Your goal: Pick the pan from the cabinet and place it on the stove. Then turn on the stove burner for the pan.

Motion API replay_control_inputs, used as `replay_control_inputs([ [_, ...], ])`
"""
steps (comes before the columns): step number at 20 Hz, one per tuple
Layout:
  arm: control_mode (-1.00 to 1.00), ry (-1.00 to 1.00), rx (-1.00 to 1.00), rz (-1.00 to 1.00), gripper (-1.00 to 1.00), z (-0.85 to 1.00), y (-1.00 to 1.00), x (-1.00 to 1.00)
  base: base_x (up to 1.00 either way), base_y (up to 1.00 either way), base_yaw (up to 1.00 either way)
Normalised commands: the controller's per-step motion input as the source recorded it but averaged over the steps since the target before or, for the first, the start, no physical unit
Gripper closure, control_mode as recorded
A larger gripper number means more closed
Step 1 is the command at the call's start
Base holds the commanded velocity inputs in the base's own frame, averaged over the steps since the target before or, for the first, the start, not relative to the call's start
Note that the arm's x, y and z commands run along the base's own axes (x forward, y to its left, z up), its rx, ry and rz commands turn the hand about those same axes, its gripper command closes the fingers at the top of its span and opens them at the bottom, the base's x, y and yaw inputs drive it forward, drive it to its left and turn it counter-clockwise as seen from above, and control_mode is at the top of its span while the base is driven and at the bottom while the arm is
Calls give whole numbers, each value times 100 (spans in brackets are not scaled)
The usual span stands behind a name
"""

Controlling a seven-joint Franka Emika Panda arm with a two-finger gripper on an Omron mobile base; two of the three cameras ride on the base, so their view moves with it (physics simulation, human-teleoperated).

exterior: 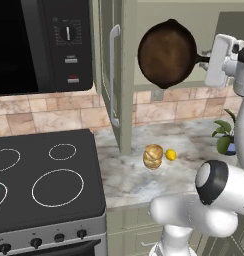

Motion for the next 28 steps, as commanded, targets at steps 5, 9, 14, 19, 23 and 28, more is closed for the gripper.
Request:
replay_control_inputs([
  [5, -100, 0, 0, -1, 100, 0, -2, -7, 0, 0, 0],
  [9, -100, 0, 0, -1, 100, 0, -2, -8, 0, 0, 0],
  [14, -100, 0, 0, -1, 100, 0, -8, -11, 0, 0, 0],
  [19, -100, -1, 0, -1, 100, 0, -10, -20, 0, 0, 0],
  [23, -100, 0, 0, 0, 100, -4, 0, -32, 0, 0, 0],
  [28, -100, 0, -2, 0, 100, -23, 4, -45, 0, 0, 0],
])
